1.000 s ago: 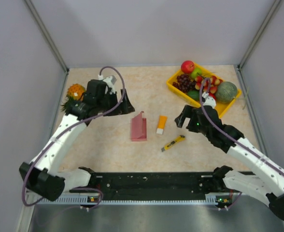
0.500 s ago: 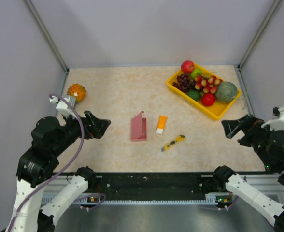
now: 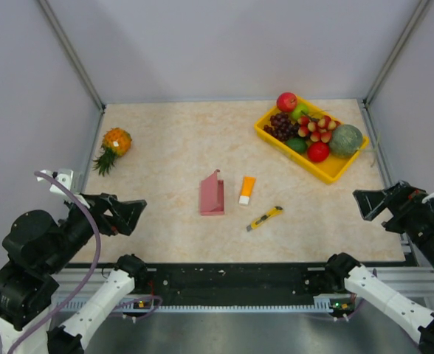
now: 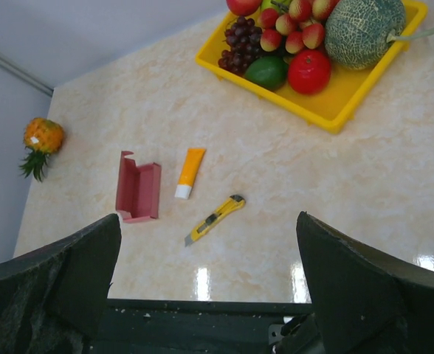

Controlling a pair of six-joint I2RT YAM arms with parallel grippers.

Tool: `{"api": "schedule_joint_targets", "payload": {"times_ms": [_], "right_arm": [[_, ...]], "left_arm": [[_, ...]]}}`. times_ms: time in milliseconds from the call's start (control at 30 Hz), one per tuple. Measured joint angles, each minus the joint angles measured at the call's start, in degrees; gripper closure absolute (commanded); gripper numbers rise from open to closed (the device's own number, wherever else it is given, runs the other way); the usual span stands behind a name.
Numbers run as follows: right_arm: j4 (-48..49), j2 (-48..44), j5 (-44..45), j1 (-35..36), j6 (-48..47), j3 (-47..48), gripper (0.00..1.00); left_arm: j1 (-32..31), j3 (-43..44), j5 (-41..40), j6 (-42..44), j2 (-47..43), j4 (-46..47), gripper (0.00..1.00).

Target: Unpack the express box

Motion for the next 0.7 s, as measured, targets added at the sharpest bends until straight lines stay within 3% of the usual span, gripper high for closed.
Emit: {"api": "schedule_joint_targets", "payload": {"times_ms": [700], "right_arm": [[-2.1, 0.2, -1.0, 0.0, 0.2, 0.0, 0.01]], "left_arm": [[0.0, 1.1, -4.5, 0.6, -0.8, -3.1, 0.01]]}}
